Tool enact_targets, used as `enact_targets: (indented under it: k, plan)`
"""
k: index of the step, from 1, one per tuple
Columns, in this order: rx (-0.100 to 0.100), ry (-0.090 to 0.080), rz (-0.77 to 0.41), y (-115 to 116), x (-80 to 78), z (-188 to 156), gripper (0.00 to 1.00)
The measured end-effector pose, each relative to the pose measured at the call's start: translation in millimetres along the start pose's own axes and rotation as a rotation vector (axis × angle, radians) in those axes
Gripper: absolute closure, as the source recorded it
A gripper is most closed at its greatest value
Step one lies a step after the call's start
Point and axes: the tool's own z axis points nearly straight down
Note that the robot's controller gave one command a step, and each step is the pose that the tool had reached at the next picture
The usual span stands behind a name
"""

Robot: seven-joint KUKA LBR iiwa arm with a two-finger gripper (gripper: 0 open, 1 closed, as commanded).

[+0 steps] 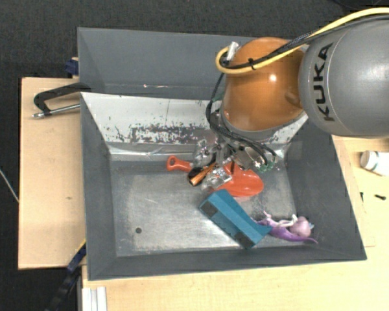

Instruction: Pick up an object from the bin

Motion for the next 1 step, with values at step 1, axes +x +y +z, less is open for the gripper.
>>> enact_targets:
  k: [1]
  plan:
    - [-0.005, 0.011, -0.052, 5.5, 8.7, -26.1, 1.00]
